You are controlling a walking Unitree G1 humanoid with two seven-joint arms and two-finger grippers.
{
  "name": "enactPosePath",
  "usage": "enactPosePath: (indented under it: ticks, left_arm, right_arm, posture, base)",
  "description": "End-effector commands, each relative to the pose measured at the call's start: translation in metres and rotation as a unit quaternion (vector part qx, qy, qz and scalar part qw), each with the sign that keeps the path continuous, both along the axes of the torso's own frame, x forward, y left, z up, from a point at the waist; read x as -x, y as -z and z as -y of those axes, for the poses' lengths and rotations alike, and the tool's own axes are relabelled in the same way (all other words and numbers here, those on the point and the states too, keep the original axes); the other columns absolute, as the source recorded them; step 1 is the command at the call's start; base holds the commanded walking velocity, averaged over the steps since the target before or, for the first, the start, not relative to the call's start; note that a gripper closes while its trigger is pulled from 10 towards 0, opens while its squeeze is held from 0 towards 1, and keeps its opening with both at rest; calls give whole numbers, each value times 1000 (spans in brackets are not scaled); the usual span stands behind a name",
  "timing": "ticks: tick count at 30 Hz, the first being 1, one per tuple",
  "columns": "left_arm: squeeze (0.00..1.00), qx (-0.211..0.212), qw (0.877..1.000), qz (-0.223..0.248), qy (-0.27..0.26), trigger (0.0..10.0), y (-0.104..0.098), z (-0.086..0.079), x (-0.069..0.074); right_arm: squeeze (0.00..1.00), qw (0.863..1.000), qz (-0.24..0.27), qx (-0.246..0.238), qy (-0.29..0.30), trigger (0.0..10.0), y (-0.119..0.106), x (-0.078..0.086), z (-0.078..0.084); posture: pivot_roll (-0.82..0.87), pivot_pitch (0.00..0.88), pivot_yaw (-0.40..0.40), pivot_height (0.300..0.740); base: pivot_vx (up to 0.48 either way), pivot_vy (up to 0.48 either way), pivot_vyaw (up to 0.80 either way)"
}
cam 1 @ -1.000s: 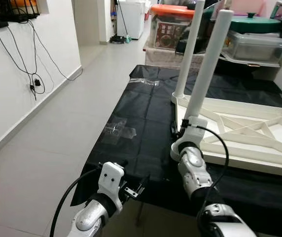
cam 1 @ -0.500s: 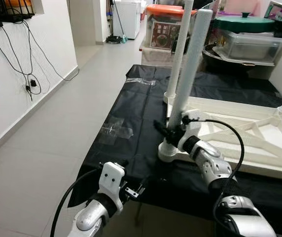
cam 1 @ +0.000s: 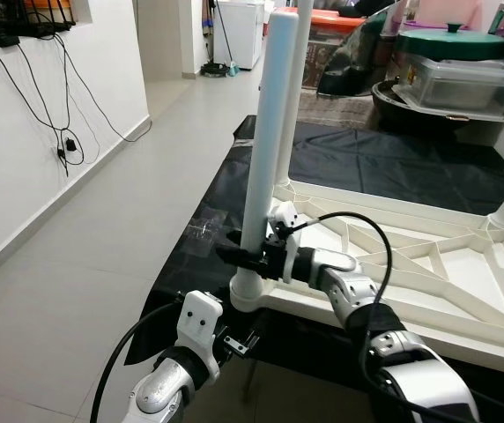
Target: Building children table
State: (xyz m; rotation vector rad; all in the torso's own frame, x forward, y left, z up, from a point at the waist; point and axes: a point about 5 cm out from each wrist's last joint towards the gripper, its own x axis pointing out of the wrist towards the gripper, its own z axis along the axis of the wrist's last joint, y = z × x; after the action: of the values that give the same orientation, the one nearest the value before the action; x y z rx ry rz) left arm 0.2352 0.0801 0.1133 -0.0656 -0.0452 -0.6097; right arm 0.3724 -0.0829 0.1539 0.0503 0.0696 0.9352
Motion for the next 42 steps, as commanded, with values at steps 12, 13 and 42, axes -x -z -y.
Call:
enactPosePath:
  ticks: [12, 13, 42]
  left_arm:
    - [0, 0, 1000, -5, 2, 10000, 2, 1, 1]
    - [0, 0, 1000, -4, 2, 10000, 1, 1, 0]
    - [0, 0, 1000, -4, 1, 10000, 1, 0, -1]
  right_arm:
    - [0, 785, -41, 23, 617, 0, 26, -1, 98]
    - [0, 766, -43, 21, 640, 0, 29, 5, 99]
    - [0, 989, -9, -14, 150, 10000, 8, -4, 38]
  posture:
    - [184, 0, -79, 740]
    - [183, 0, -77, 740]
    - [185, 0, -75, 740]
  base:
    - [0, 0, 0]
    - [0, 0, 0]
    - [0, 0, 0]
